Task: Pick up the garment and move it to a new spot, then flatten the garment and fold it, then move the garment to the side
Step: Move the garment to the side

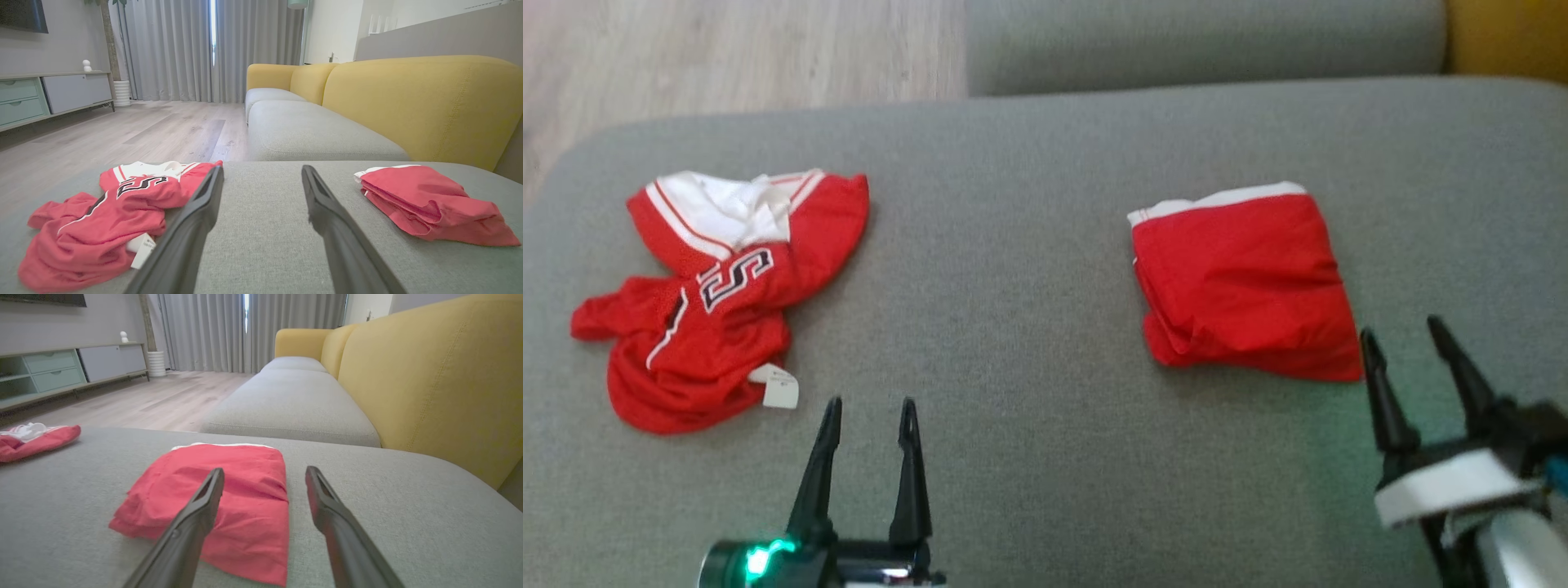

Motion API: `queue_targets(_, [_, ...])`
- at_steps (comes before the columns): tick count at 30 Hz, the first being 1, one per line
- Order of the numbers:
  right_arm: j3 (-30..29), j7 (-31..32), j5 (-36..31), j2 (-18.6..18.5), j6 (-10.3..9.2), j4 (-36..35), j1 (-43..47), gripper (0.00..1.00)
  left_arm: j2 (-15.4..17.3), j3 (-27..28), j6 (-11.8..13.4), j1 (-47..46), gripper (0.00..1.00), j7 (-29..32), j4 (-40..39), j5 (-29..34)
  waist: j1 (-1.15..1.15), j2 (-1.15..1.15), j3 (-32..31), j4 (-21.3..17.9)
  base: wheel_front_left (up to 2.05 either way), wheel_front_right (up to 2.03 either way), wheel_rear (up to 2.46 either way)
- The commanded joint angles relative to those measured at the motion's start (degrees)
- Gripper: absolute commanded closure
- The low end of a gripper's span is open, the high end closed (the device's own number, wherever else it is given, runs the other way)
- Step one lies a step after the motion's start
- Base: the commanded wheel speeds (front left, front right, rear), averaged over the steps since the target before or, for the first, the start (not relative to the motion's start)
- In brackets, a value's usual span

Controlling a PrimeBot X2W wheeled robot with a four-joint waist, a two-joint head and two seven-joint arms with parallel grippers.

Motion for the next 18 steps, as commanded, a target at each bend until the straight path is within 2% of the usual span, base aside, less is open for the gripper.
queue_targets(1, [1.6, -0.6, 1.4, -2.8, -0.04, 1.1, -4.9, 0.00, -0.3, 1.1, 0.2, -3.4, 0.00, -0.3, -2.0, 0.8, -0.01, 0.00, 2.7, -0.2, 0.00, 0.00, 0.00])
queue_targets(7, [3.2, 4.9, 5.6, -7.3, -0.04, 11.6, -15.5, 0.00, -0.3, 0.0, 1.0, -6.9, 0.00, -0.3, -1.8, 1.2, -0.01, 0.00, 7.6, 0.6, 0.00, 0.00, 0.00])
queue_targets(13, [5.5, 7.8, 10.3, -8.6, -0.04, 17.5, -20.8, 0.00, -0.3, -1.0, 1.6, -8.3, 0.00, -0.3, -1.2, 0.7, -0.01, 0.00, 9.1, 1.2, 0.00, 0.00, 0.00])
queue_targets(17, [9.7, 10.4, 14.2, -9.2, -0.04, 21.6, -23.3, 0.00, -0.3, -1.8, 1.9, -9.1, 0.00, -0.3, -0.7, 0.5, -0.01, 0.00, 9.7, 1.6, 0.00, 0.00, 0.00])
queue_targets(18, [10.8, 10.9, 14.9, -9.3, -0.04, 22.5, -23.8, 0.03, -0.3, -1.9, 1.9, -9.3, 0.00, -0.3, -0.6, 0.5, -0.01, 0.00, 9.9, 1.6, 0.00, 0.00, 0.00])
